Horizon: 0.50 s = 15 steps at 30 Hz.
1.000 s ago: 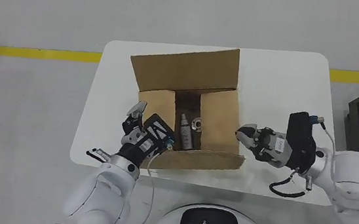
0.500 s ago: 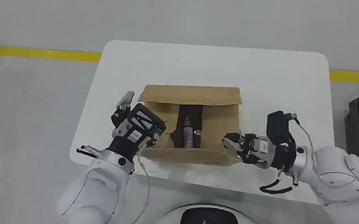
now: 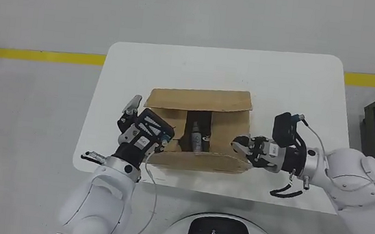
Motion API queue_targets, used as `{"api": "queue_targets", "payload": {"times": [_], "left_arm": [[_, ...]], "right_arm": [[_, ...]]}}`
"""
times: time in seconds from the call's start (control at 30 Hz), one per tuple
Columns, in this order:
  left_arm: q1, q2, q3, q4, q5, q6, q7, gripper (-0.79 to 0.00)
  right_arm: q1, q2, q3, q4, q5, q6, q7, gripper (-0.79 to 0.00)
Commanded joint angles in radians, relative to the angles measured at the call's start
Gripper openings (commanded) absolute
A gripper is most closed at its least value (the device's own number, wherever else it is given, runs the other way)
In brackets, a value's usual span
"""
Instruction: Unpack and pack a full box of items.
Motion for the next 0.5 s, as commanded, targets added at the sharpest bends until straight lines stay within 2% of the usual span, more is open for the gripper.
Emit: {"api": "queue_targets", "payload": {"times": [0.0,0.2,0.27,0.47], "left_arm": [[0.000,0.001,0.001,0.000,0.000,0.002,-0.003,0.000],[0.002,0.004,0.004,0.000,0.000,0.001,-0.004,0.000],[0.002,0.005,0.006,0.000,0.001,-0.001,-0.001,0.000],[-0.005,0.009,0.010,0.000,0.004,0.000,0.007,0.000]], "right_arm": [[0.008,0.000,-0.002,0.003,-0.018,0.018,0.012,-0.785],[0.106,-0.005,-0.039,0.037,-0.093,0.127,0.087,-0.785],[0.172,-0.010,-0.059,0.064,-0.105,0.186,0.118,-0.785],[0.373,-0.039,-0.152,0.200,-0.089,0.225,0.117,-0.785]]}}
